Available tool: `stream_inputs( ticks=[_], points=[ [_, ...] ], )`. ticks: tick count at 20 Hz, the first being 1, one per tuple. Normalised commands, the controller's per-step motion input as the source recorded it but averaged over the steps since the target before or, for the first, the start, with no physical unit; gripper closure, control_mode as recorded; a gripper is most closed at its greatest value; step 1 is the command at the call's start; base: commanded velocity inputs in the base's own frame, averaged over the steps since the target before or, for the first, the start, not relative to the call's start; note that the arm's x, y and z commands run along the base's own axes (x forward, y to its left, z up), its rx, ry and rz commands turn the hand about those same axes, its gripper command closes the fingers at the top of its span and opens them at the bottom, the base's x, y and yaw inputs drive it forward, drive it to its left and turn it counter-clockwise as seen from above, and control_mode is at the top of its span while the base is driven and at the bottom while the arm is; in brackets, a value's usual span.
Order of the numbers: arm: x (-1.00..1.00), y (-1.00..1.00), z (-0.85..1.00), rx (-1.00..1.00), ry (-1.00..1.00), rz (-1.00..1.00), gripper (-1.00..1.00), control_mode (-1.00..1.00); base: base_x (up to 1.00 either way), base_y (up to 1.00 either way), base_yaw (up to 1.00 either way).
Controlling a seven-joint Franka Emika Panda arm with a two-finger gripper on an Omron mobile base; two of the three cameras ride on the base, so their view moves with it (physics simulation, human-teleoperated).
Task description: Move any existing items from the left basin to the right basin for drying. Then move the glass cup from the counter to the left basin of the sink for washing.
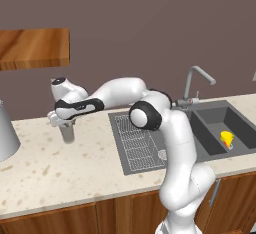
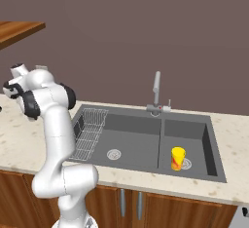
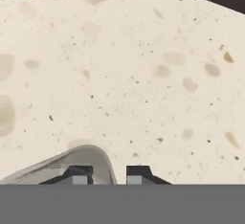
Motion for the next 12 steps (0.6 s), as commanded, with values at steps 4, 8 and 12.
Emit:
stream_inputs(
  ticks=[4,8,12],
  points=[
    [-0.06,0.0,0.0,0.0,-0.03,0.0,1.0,-1.0,0.0,0.0,0.0],
    [-0.16,-0.16,0.03,0.0,-0.08,0.0,1.0,-1.0,0.0,0.0,0.0],
    [-0.1,-0.3,0.09,0.0,-0.09,0.0,1.0,-1.0,0.0,0.0,0.0]
  ],
)
